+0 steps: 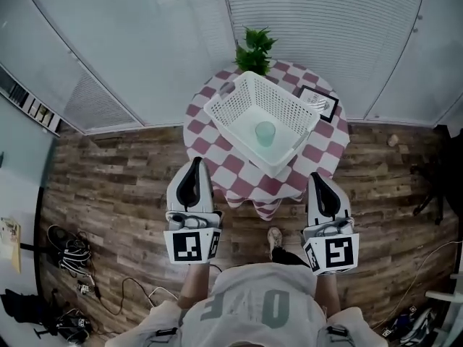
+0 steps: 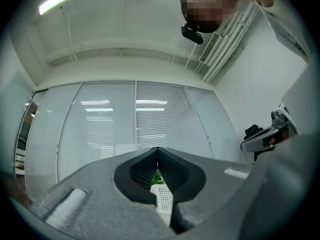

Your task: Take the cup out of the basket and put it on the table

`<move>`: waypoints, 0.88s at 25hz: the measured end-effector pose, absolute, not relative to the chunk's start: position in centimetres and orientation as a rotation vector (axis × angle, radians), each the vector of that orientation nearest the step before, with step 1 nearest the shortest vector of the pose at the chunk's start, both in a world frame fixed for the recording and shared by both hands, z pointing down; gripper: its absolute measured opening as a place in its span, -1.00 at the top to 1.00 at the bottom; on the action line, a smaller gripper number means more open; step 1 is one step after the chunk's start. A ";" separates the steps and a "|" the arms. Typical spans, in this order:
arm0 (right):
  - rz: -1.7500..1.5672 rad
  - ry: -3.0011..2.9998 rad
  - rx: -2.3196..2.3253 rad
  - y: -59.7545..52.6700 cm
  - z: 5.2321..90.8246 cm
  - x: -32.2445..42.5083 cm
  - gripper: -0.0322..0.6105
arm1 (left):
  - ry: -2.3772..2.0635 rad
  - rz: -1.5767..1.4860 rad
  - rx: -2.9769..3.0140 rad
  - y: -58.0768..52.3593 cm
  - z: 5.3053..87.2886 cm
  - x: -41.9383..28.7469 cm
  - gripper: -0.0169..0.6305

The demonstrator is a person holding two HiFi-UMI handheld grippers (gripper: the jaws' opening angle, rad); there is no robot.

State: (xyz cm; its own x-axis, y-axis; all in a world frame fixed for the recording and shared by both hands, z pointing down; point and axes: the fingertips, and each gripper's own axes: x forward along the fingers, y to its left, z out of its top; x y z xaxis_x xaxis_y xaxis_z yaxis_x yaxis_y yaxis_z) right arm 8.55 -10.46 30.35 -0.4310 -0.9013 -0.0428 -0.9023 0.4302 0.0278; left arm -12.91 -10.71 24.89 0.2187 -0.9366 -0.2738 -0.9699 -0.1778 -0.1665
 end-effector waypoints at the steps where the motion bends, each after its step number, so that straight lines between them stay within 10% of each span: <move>1: 0.071 2.648 -1.650 -11.4 30.3 8.8 0.87 | 1.792 0.152 -2.204 -11.5 25.1 -12.4 0.93; 22: 0.011 2.720 -1.577 -25.4 31.2 7.6 0.87 | 1.848 0.149 -2.188 -24.8 26.8 -13.4 0.93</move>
